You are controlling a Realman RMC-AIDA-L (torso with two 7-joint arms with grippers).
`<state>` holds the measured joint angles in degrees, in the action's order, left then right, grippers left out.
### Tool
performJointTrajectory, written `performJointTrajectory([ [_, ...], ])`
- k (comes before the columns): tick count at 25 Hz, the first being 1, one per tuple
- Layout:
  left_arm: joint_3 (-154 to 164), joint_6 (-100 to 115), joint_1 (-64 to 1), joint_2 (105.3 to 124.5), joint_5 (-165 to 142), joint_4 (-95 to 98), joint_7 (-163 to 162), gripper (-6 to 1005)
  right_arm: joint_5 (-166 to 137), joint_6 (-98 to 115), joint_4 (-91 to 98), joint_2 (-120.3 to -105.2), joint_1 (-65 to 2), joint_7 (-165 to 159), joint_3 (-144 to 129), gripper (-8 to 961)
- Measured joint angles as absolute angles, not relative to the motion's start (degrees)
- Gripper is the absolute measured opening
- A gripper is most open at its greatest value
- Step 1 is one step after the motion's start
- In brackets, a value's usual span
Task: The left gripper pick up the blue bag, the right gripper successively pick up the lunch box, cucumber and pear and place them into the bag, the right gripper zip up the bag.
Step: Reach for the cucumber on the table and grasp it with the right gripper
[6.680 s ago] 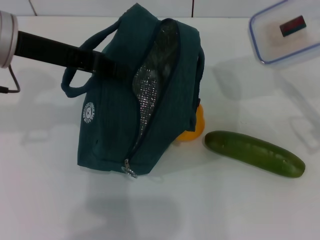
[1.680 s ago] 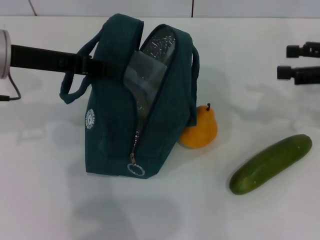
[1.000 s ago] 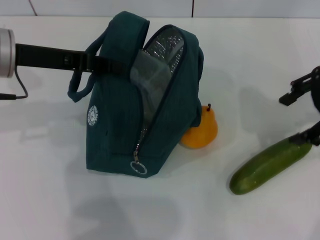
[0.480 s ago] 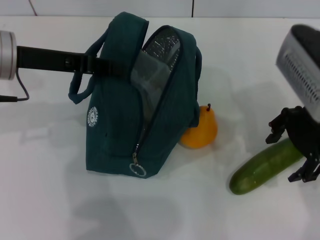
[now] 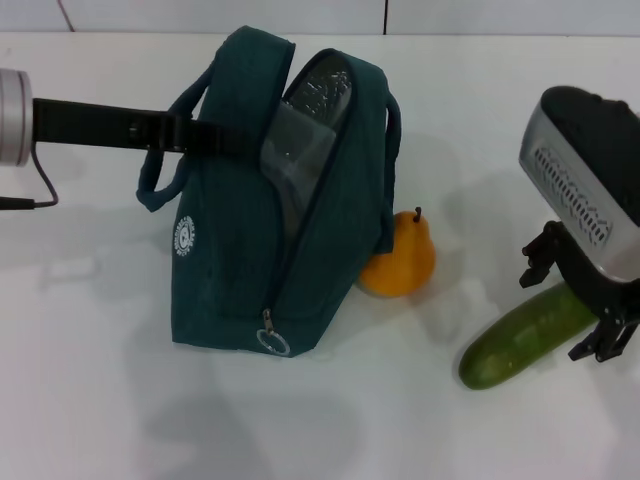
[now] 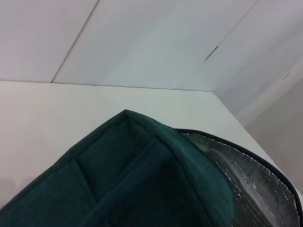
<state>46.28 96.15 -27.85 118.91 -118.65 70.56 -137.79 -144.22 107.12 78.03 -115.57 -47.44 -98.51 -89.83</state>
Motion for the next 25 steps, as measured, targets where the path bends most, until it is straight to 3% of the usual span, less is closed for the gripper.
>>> performJointTrajectory([
  [25, 45.7, 96.2, -28.5, 119.10, -118.6, 70.3, -137.9, 45, -144.4, 99.0, 70.5, -115.75, -47.1, -94.9, -94.4, 821],
])
